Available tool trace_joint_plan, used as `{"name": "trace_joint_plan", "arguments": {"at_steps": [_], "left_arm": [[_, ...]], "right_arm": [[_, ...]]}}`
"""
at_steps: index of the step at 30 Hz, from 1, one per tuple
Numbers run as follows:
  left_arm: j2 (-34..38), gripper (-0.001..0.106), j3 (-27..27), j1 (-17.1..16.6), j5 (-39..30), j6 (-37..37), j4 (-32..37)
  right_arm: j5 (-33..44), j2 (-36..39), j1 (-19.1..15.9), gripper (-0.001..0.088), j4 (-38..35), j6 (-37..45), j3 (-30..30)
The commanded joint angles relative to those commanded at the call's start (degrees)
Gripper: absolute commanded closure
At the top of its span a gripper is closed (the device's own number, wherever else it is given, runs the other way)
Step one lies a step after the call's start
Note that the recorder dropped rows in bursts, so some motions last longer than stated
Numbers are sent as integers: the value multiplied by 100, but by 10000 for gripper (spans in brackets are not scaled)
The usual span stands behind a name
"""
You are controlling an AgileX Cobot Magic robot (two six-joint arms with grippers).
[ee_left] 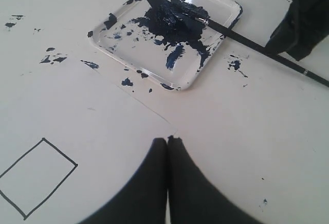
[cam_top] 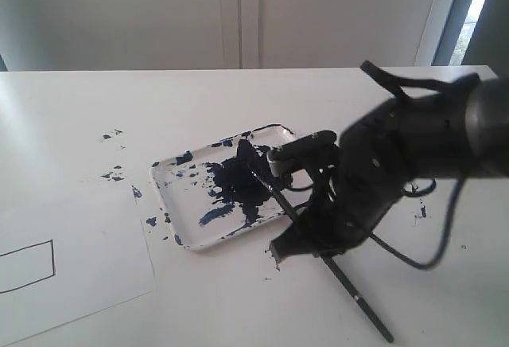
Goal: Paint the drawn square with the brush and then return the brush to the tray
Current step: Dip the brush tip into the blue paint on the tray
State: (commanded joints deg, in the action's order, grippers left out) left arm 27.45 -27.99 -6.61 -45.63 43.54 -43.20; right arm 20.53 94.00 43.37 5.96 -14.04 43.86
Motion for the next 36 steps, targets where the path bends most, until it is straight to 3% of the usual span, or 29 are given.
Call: {"name": "trace_joint_plan", "arguments": {"at_steps": [3,7,20,28,36], "left_arm": [[0,1053,0,0,-12,0,0],[0,1053,0,0,-24,0,-11],[0,1053,0,0,-66,0,-34],[0,1053,0,0,-90,0,-35],[0,1053,0,0,-76,13,-35]], "right_arm": [[-1292,-274,0,611,0,-149,-671],[-1970,-393,0,611,0,-110,-1001],[-1951,-113,-12,611,23,200,-1014],[-1921,-59,-328,611,34,259,-1026],[-1831,28,-341,611,34,453,-1026]]}}
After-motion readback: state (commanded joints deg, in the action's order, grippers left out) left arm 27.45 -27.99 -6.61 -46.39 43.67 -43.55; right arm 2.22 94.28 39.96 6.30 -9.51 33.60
